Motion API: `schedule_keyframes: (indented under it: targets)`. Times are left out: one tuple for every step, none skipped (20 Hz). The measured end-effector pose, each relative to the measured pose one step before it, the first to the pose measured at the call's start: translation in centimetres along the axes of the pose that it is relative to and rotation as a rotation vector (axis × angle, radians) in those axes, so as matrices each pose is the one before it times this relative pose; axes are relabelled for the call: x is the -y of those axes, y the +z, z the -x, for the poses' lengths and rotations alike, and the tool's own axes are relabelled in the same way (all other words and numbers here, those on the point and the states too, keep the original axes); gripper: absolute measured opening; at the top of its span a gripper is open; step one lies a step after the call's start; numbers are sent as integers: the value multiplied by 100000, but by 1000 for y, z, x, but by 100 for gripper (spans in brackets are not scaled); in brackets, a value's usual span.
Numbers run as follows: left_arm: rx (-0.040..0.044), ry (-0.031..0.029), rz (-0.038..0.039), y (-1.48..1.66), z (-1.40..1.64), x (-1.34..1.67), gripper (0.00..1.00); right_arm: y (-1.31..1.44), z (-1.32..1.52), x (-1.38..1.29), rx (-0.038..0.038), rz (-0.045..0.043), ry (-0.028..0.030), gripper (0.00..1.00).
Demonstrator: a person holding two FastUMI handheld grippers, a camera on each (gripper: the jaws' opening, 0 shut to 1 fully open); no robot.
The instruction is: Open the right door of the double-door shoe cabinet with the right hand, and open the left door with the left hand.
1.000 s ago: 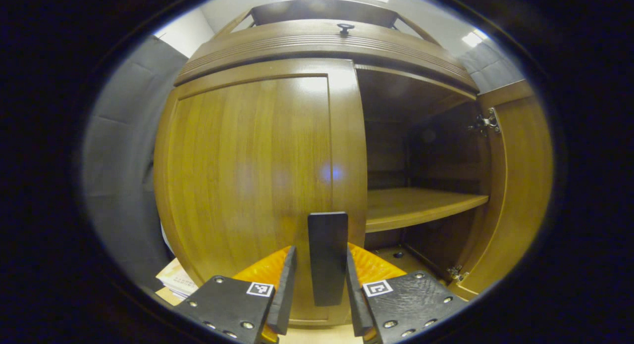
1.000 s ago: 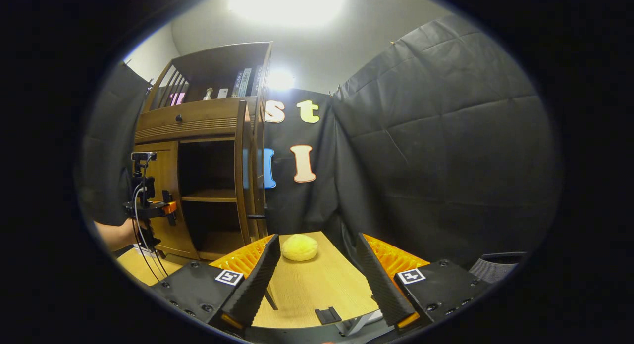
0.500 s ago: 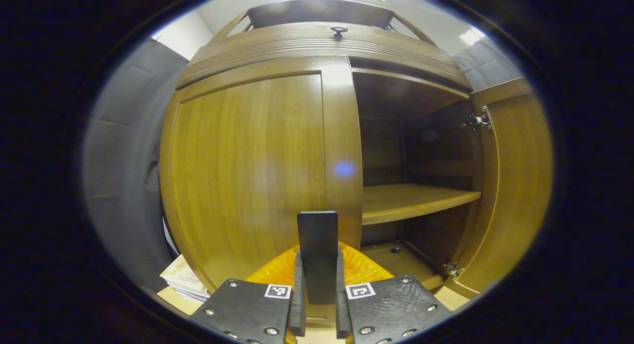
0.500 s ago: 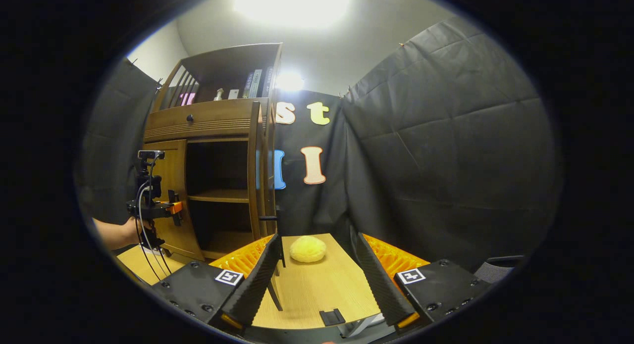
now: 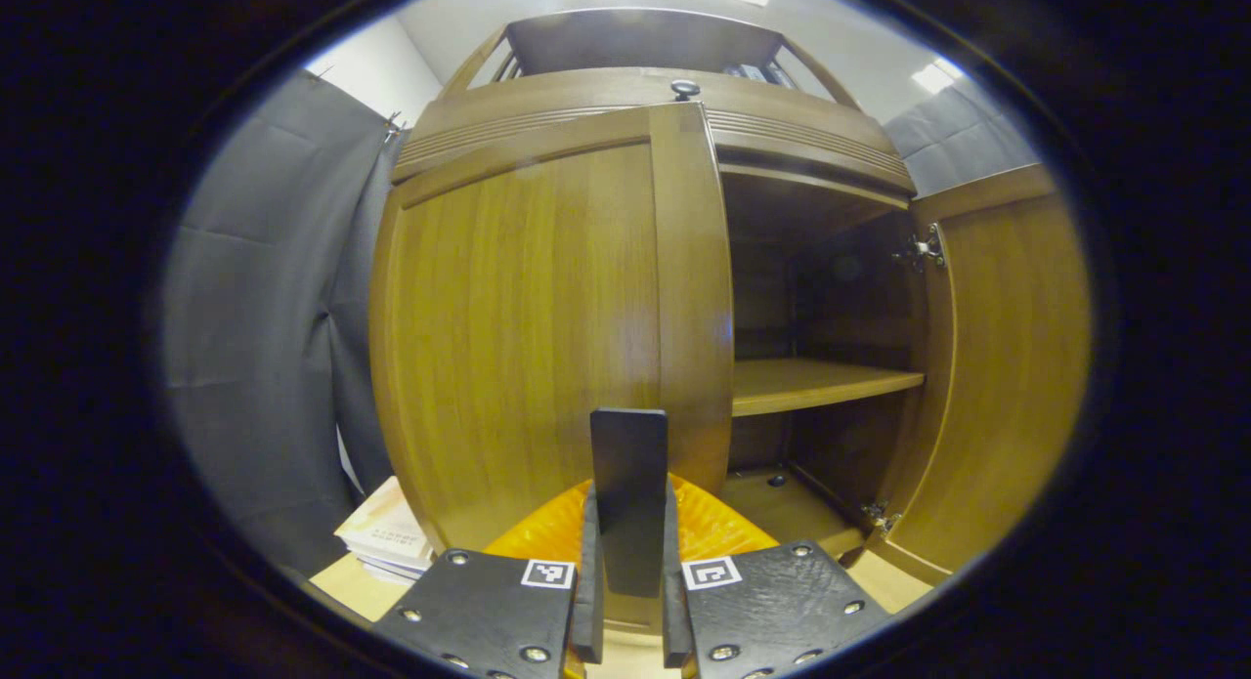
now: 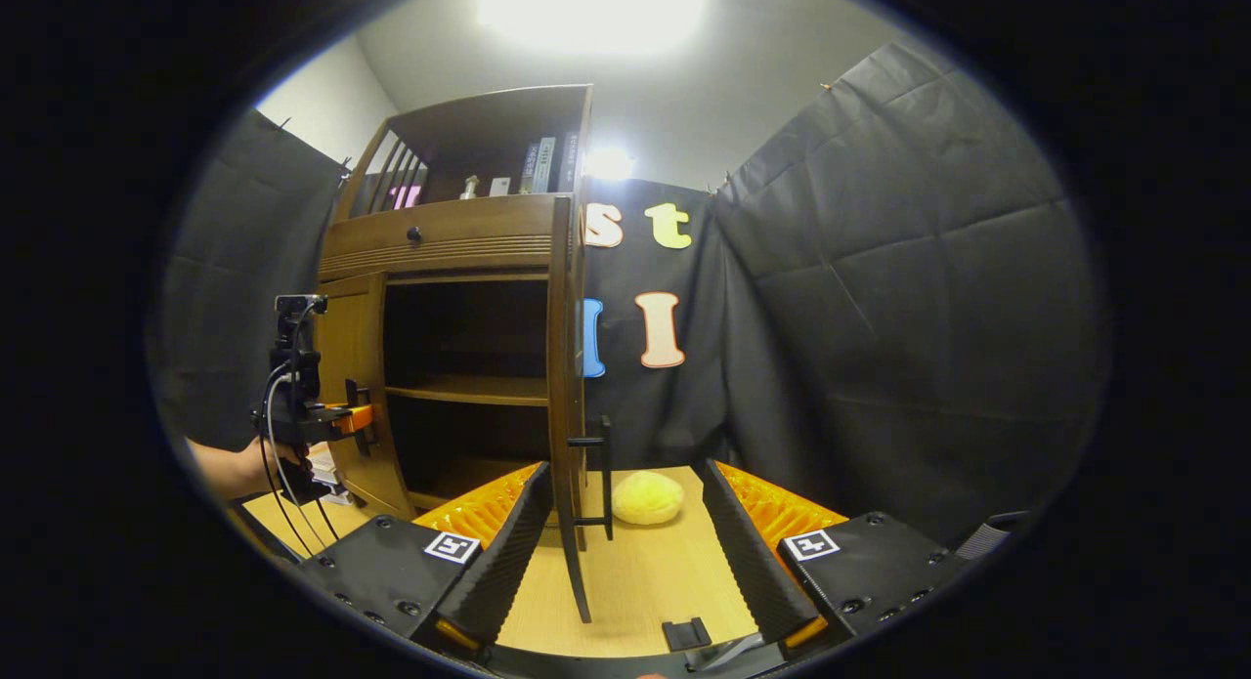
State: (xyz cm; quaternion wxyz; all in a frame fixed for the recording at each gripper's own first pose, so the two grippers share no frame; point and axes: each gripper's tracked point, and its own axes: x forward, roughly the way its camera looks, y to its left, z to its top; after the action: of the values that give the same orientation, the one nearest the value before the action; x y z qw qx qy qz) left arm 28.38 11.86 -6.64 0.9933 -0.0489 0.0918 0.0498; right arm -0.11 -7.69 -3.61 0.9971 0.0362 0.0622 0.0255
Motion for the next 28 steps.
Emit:
schedule_keyframes:
  targets:
    - [-17,456,384,-214,975,-420,28,-39,-118,-420,76,699,1229,92]
    - [87,396,256,-18,572,-292,28,53,-378,-379,16,797,1040,97]
    - [140,577,244,-35,604,-310,28,9,-286,-501,30,467,1100,93]
    - [93,483,116,44,606,-337,28,-64,-156,-408,-137,135,1273,97]
    - [124,432,136,-10,633,-208,28,14,-162,-413,16,-52,1185,92]
    - [-160,260,20,25,412,-216,25,-54,-82,-341,31,-19,1051,97]
    - [-120,445,-143,-33,620,-265,25,-7,-187,-336,11,8,973,97]
    - [-224,392,-10,-24,485,-315,28,15,-203,-356,15,-51,986,93]
    - [-11,455,160,4,475,-291,25,4,-149,-256,63,-121,766,93]
    - [-154,310,69,80,387,-268,27,-8,-141,-396,44,-117,848,92]
    - [34,404,154,-113,458,-214,28,9,-132,-259,134,-122,602,92]
    - [-109,357,143,23,427,-352,28,-43,-71,-330,129,-94,786,97]
    - [-35,393,198,-54,444,-342,28,-64,-97,-327,187,-86,693,97]
    - [19,442,316,-40,443,-406,28,88,-192,-450,91,-77,745,97]
    - [14,479,264,-113,588,-513,28,70,-173,-466,151,-73,714,97]
    - [33,415,92,39,391,-399,28,64,-52,-350,264,-80,659,97]
    - [29,429,-36,-3,548,-475,28,39,-141,-426,197,37,747,97]
    - [-172,187,-1,-50,368,-436,25,40,-241,-424,194,22,690,97]
    - [-111,214,175,11,507,-405,25,68,-196,-429,138,27,688,92]
    - [312,296,405,227,297,-518,25,-38,-79,-524,203,-54,761,97]
    - [175,454,400,0,538,-560,25,11,-13,-496,130,-155,796,97]
    - [43,187,341,-25,279,-510,24,21,-4,-401,375,-119,877,92]
    - [-169,204,144,-89,439,-480,22,36,9,-426,338,60,704,97]
    - [111,61,-55,35,61,-530,22,146,-359,-538,-24,221,705,97]
    - [31,152,-279,-40,387,-328,22,26,-257,-551,-44,219,649,97]
    - [147,167,-344,16,246,-299,22,26,-125,-526,10,58,568,93]
    - [-102,51,-469,13,296,-314,22,2,-114,-414,41,-218,648,92]
    - [168,3,-455,-22,217,-492,22,-39,-60,-570,153,-288,793,93]
